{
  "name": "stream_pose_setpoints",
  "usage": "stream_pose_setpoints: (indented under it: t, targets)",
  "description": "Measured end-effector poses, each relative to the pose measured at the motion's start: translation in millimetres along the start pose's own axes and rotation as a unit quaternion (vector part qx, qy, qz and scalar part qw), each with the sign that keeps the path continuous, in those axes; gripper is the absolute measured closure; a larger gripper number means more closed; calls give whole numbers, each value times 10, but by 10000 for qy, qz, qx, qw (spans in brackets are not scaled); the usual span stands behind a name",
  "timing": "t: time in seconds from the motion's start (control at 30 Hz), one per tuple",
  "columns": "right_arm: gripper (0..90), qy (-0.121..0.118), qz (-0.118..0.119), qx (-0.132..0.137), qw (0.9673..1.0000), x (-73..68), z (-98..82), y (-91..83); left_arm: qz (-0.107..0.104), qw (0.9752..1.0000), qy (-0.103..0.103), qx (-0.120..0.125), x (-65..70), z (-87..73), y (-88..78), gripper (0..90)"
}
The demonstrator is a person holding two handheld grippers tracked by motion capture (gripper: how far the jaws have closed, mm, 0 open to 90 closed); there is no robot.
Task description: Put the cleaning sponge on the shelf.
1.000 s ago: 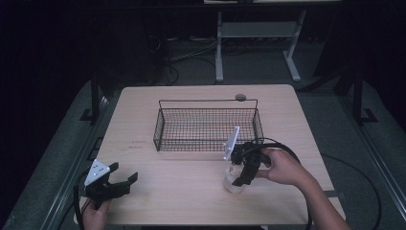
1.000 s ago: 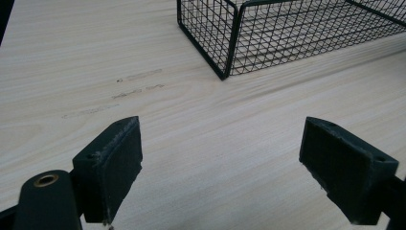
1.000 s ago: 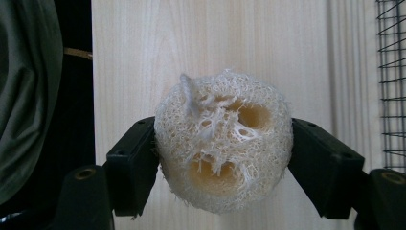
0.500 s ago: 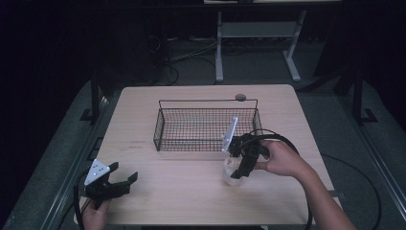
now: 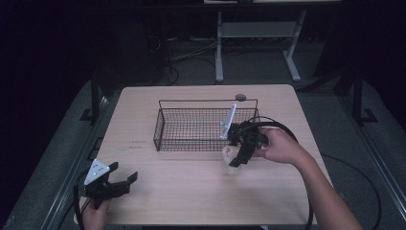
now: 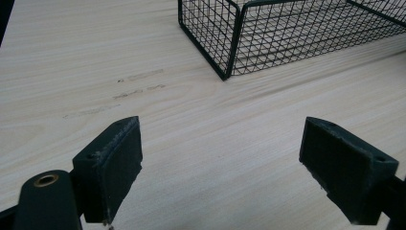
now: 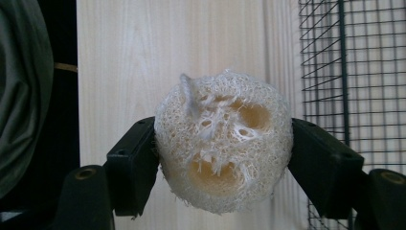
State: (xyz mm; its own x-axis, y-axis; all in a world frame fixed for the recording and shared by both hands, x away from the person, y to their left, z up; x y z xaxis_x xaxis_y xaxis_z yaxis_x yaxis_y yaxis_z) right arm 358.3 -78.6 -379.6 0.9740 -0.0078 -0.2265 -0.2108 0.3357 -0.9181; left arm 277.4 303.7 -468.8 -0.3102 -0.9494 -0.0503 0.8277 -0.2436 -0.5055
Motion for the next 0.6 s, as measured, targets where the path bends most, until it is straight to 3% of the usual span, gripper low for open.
stream_pose_setpoints:
  t: [0.6]
  targets:
    - [285, 79, -33, 28, 10000, 212, 193, -251, -10, 10000, -11, 13, 2, 2, 0, 139]
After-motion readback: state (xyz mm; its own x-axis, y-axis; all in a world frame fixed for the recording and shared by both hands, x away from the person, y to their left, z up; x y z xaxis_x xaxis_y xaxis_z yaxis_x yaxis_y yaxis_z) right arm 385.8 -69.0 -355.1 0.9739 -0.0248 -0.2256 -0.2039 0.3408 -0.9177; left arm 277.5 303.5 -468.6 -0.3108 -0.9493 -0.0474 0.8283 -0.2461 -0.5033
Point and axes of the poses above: each handheld gripper's, and its own axes: y roughly forward along the jaws, z roughly out of its top, x roughly to its right, the point moved 5 cm from there along y, roughly forward along the jaws, and after that the axes turned 10 degrees about z, right-handed, at the moved point
